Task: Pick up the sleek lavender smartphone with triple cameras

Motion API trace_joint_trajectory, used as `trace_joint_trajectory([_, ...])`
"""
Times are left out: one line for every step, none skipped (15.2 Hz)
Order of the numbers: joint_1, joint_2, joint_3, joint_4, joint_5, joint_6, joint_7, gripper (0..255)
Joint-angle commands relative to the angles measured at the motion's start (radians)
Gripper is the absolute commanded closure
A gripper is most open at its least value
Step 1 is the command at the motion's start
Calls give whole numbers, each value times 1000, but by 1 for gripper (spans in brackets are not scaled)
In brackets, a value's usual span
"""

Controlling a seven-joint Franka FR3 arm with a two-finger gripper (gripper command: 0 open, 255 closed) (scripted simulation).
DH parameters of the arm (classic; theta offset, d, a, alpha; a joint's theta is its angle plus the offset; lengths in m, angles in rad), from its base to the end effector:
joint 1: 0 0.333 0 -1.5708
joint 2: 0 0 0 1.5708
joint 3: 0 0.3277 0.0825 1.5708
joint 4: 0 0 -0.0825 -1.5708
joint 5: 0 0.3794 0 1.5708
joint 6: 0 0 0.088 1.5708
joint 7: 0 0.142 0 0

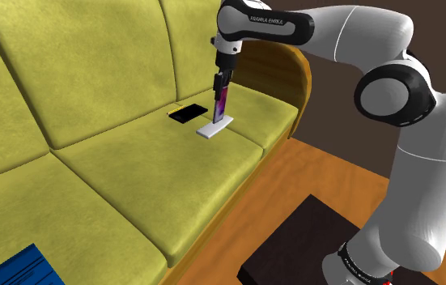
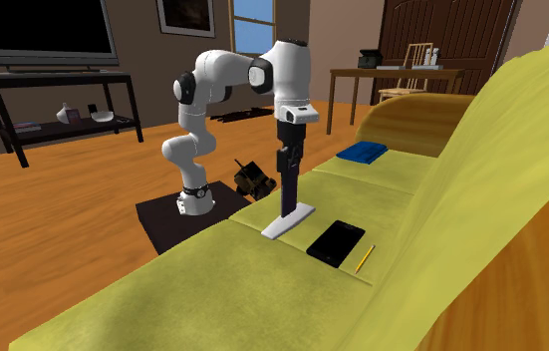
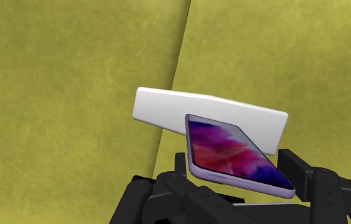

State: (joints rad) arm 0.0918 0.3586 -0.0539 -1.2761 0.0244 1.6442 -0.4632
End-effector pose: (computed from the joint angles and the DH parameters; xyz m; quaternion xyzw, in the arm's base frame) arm 0.6646 0.0345 0.5281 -0.9685 -0.2488 -0.0055 0.0016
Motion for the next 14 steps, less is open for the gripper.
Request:
trace_joint_trajectory([-1,6,0,34,0,-29,0,255])
trace_joint_trajectory([-1,10,0,54,1,-44,0,255])
trace_joint_trajectory([-2,15,0,75,1,-60,0,255])
trace_joint_trajectory([-2,20,0,97,1,-77,0,255])
trace_joint_trajectory([-3,26,0,119,1,-94,0,255])
trace_joint_trajectory([-3,32,0,143,2,-111,0,255])
trace_joint_trajectory([-4,39,0,167,2,-128,0,255])
trace_joint_trajectory([-4,47,0,193,2,-146,0,255])
trace_joint_trajectory([-5,56,0,221,3,-165,0,255])
trace_joint_trajectory([-6,65,0,249,3,-184,0,255])
trace_joint_trajectory([-7,75,0,280,4,-205,0,255])
trace_joint_trajectory([-8,87,0,313,5,-226,0,255])
trace_joint_trajectory([-8,89,0,318,5,-229,0,255])
trace_joint_trajectory([-8,89,0,317,5,-229,0,255])
